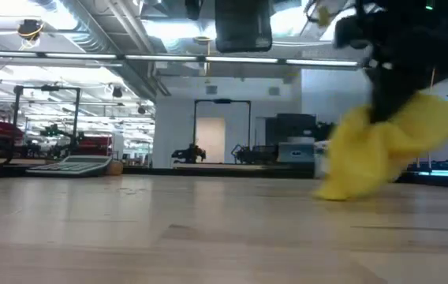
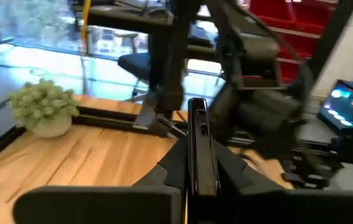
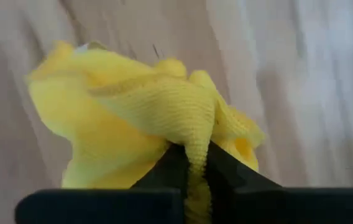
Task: Apply microfiber cloth
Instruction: Wipe the back of the cellphone with a microfiber cloth
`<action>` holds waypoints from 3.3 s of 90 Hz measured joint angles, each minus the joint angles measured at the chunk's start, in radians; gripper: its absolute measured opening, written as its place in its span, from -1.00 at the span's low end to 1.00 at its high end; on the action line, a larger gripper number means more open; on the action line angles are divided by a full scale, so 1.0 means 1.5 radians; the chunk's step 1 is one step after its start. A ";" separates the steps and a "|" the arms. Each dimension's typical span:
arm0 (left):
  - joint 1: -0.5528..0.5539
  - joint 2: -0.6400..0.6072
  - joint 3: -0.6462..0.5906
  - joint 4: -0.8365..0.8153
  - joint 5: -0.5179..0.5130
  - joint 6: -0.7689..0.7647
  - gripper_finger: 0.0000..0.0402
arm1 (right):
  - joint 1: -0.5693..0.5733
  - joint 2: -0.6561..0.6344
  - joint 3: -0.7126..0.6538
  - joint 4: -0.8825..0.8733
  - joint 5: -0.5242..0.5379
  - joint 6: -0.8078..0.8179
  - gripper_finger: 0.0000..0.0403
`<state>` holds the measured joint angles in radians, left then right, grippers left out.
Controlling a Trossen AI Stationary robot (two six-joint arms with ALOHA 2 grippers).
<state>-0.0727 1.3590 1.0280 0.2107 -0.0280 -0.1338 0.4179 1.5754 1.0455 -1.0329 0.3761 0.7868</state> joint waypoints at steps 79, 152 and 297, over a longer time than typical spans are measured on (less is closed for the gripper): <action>0.006 0.000 -0.001 0.077 0.099 -0.133 -0.92 | 0.102 -0.182 0.093 0.395 0.316 -0.260 0.23; 0.004 0.000 -0.001 0.066 0.097 -0.070 -0.83 | -0.032 -0.055 0.093 0.548 0.078 -0.440 -0.90; 0.062 0.000 -0.001 -0.213 -0.066 0.037 -0.67 | -0.276 -0.065 -0.210 0.306 0.001 -0.529 -0.70</action>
<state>0.0196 1.3594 1.0260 -0.1093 -0.1268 -0.0780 0.0032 1.4775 0.7311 -0.5740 0.3770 -0.0060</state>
